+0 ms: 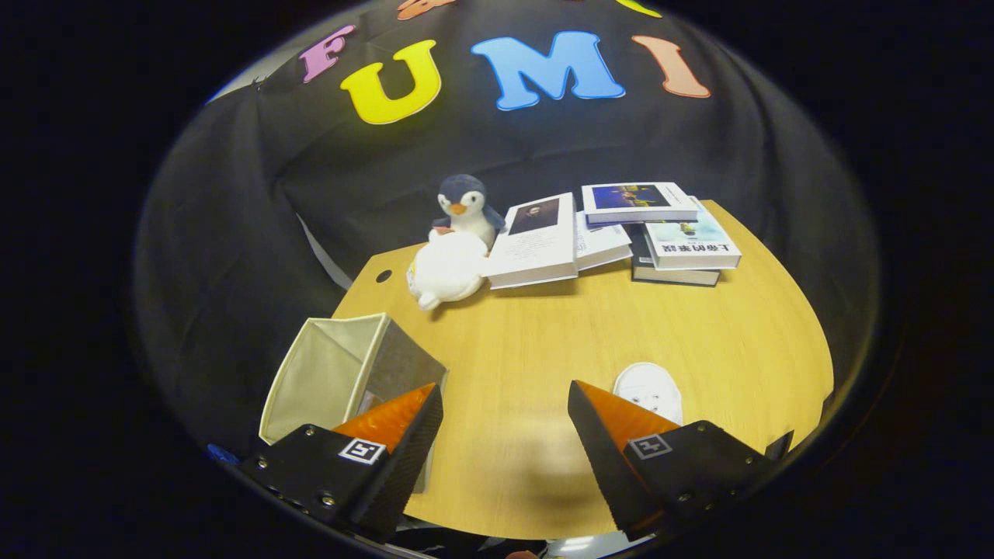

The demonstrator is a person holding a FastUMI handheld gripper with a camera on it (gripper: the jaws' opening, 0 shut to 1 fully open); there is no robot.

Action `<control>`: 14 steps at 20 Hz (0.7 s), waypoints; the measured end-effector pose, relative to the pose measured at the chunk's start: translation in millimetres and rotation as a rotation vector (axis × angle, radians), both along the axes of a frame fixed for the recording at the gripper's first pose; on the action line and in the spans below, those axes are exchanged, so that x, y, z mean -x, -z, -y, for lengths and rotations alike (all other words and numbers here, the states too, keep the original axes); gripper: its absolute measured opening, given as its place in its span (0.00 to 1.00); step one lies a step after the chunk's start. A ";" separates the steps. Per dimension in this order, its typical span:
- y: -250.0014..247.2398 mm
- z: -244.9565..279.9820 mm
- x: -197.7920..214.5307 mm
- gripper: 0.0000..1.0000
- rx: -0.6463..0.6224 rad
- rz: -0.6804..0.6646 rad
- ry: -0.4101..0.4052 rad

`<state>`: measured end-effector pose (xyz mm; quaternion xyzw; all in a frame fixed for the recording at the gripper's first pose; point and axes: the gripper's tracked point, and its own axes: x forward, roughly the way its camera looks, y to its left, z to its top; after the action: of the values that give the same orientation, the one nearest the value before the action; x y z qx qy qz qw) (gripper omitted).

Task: Open the storage box then place both shoes into the box .Put the left shoe in first, then the right shoe, with the right side of both shoes facing outward in a uniform manner.

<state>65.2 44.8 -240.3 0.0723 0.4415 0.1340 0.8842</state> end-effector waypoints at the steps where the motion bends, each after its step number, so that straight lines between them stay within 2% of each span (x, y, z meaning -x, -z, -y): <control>1: 3.3 11.7 -0.4 0.98 0.009 -0.002 0.014; 8: 32.8 88.9 -0.7 0.98 0.119 -0.031 0.063; 14: 65.9 132.9 9.5 0.98 0.175 -0.089 0.086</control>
<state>55.6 -88.1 -306.2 0.0197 0.4870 0.0536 0.8715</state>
